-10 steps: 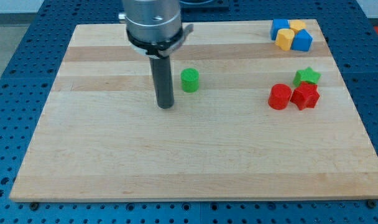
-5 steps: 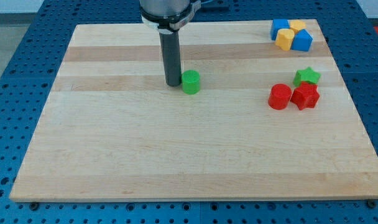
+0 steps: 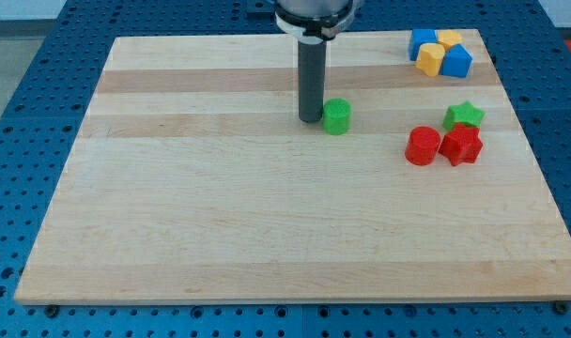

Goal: Move the green circle to the left of the green star

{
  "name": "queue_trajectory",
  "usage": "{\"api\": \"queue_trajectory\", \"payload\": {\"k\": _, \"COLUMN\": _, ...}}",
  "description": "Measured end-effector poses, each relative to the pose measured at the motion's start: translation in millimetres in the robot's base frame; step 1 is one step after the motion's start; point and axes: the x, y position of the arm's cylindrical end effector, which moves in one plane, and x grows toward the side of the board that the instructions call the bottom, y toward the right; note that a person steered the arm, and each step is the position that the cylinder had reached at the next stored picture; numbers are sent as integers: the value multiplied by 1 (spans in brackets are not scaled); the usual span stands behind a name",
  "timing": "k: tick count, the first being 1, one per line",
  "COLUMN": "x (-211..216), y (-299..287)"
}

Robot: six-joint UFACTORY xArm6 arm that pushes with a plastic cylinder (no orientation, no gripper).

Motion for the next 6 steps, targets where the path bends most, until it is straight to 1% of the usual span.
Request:
{"api": "queue_trajectory", "payload": {"k": 1, "x": -5, "y": 1}}
{"api": "queue_trajectory", "payload": {"k": 2, "x": -1, "y": 2}}
{"api": "queue_trajectory", "payload": {"k": 3, "x": 16, "y": 2}}
{"api": "queue_trajectory", "payload": {"k": 4, "x": 19, "y": 11}}
{"api": "queue_trajectory", "payload": {"k": 6, "x": 19, "y": 50}}
